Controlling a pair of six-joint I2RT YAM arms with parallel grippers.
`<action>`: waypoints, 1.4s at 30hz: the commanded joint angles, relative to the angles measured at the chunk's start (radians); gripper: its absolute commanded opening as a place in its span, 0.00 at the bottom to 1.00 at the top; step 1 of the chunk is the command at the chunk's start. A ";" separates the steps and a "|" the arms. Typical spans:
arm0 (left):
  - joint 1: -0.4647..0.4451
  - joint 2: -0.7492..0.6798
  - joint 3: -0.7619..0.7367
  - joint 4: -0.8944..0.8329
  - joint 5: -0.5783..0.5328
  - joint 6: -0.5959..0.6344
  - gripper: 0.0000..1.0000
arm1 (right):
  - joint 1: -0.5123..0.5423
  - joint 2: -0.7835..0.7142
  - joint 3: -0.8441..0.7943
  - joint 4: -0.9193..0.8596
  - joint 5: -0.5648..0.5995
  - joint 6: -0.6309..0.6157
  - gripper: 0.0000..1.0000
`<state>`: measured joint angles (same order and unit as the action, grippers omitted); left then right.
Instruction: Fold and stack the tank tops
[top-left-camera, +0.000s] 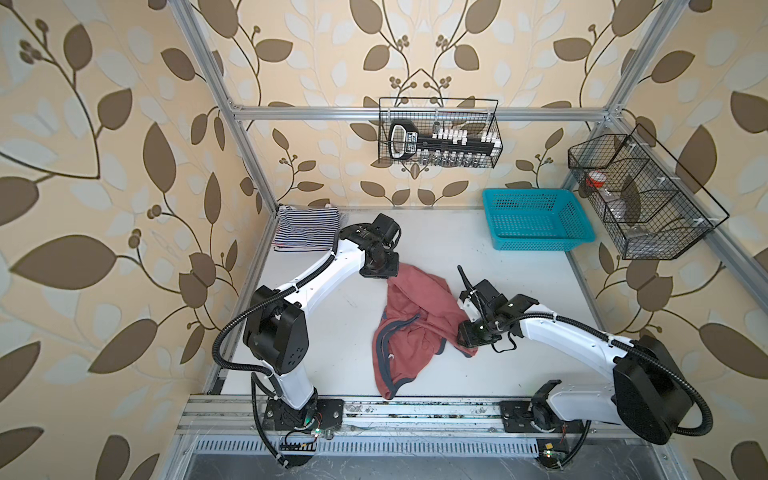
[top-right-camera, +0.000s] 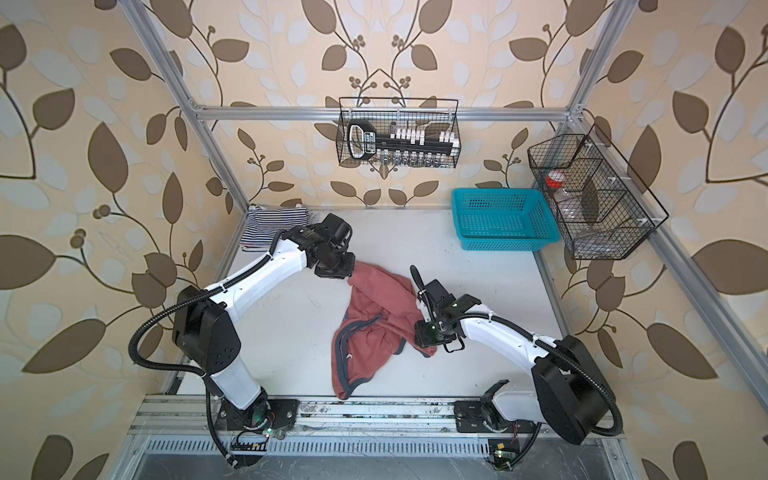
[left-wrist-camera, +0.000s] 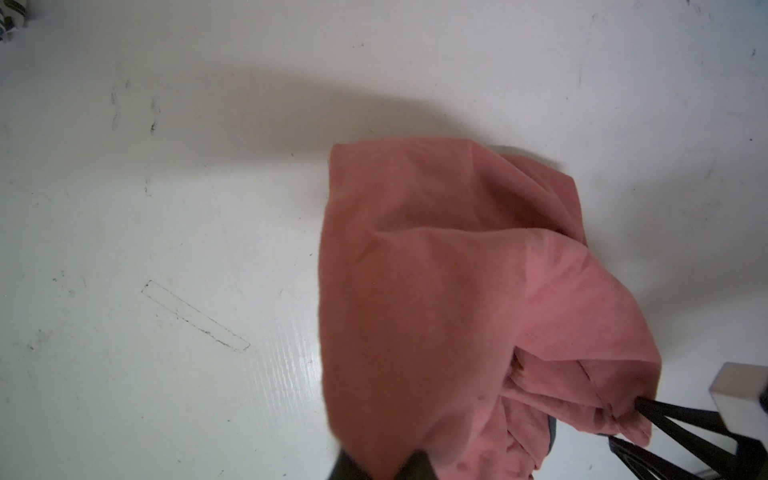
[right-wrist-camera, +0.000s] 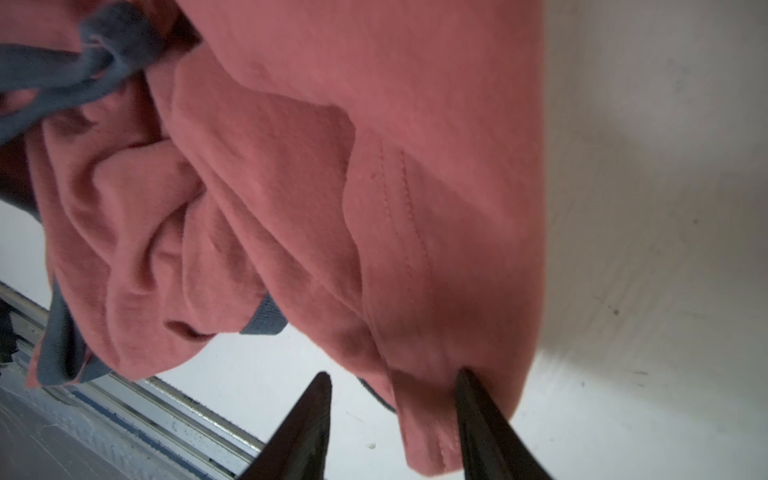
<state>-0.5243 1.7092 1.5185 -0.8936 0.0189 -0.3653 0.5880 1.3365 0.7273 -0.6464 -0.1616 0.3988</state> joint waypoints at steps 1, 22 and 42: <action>-0.002 -0.003 0.013 -0.029 -0.010 0.026 0.00 | 0.013 0.038 -0.014 -0.002 0.033 -0.018 0.50; -0.002 0.008 0.036 -0.057 -0.045 0.043 0.00 | -0.001 0.054 -0.024 -0.007 0.033 0.004 0.05; -0.002 -0.003 0.068 -0.083 -0.076 0.060 0.00 | -0.056 -0.058 0.003 -0.039 0.014 0.008 0.00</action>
<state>-0.5243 1.7111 1.5253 -0.9329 -0.0113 -0.3313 0.5465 1.3338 0.6983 -0.6460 -0.1535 0.4175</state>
